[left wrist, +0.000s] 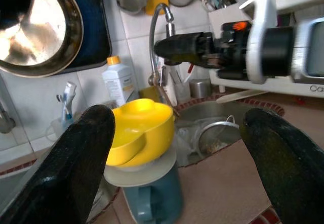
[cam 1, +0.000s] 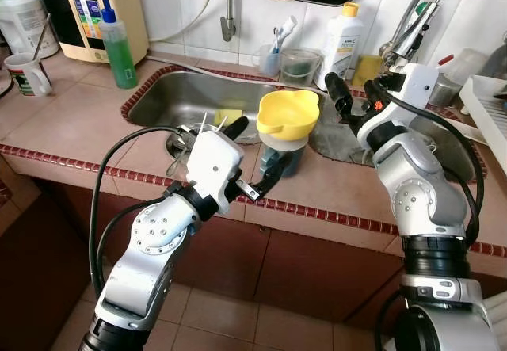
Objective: Kitchen organization
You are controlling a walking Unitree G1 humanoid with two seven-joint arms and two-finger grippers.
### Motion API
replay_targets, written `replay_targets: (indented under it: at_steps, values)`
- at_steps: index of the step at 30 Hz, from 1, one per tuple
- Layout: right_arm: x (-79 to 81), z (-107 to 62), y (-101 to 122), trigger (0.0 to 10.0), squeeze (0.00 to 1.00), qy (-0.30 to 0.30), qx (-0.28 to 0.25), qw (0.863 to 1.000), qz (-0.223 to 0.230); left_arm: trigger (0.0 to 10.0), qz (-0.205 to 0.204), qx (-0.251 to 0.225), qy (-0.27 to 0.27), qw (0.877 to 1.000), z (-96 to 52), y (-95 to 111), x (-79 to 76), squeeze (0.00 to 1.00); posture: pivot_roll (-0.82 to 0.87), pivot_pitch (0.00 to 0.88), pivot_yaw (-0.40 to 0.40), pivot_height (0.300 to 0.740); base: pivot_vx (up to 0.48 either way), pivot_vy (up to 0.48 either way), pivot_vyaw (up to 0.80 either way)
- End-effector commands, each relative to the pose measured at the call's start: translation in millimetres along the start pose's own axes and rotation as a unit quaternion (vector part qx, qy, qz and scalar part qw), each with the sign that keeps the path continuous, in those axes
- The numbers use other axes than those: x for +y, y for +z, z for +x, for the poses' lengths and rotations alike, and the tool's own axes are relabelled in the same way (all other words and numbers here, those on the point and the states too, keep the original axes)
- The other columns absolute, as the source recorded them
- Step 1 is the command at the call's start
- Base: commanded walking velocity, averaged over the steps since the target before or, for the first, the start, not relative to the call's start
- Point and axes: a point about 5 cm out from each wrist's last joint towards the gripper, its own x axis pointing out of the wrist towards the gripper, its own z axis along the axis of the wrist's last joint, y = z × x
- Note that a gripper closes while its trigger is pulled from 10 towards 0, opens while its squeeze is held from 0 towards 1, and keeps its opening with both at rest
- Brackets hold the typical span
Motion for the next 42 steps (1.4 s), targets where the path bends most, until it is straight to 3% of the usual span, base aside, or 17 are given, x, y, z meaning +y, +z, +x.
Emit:
replay_targets:
  at_steps: [1, 7, 19, 27, 42]
  values:
    - [0.2, 3.7, 5, 10.0, 0.00, -0.016, 0.004, 1.000, 0.017, 10.0, 0.003, -0.001, -0.014, 1.000, 0.2, 3, -5.0, 0.00, -0.07, 0.000, -0.068, 0.740, 0.000, 0.000, 0.00]
    - [4.1, 8.3, 4, 10.0, 0.00, -0.047, 0.036, 0.997, 0.052, 10.0, 0.001, 0.000, -0.016, 1.000, -0.7, 3, -6.0, 0.00, -0.06, 0.000, -0.077, 0.740, 0.000, 0.000, 0.00]
    - [16.2, 7.7, -11, 10.0, 0.00, -0.040, 0.102, 0.989, 0.102, 10.0, 0.001, 0.008, -0.032, 0.999, -4.0, 2, -11.5, 0.00, -0.06, 0.000, -0.089, 0.740, 0.000, 0.000, 0.00]
    - [23.5, 9.0, -18, 10.0, 0.00, -0.029, 0.148, 0.977, 0.152, 10.0, 0.010, 0.014, -0.034, 0.999, -6.9, 2, -5.4, 0.00, -0.05, 0.000, -0.091, 0.740, 0.000, 0.000, 0.00]
    - [24.0, 14.5, -21, 10.0, 0.00, -0.047, 0.169, 0.967, 0.186, 10.0, 0.008, 0.015, -0.035, 0.999, -7.5, 3, -6.2, 0.00, -0.05, 0.000, -0.094, 0.740, 0.000, 0.000, 0.00]
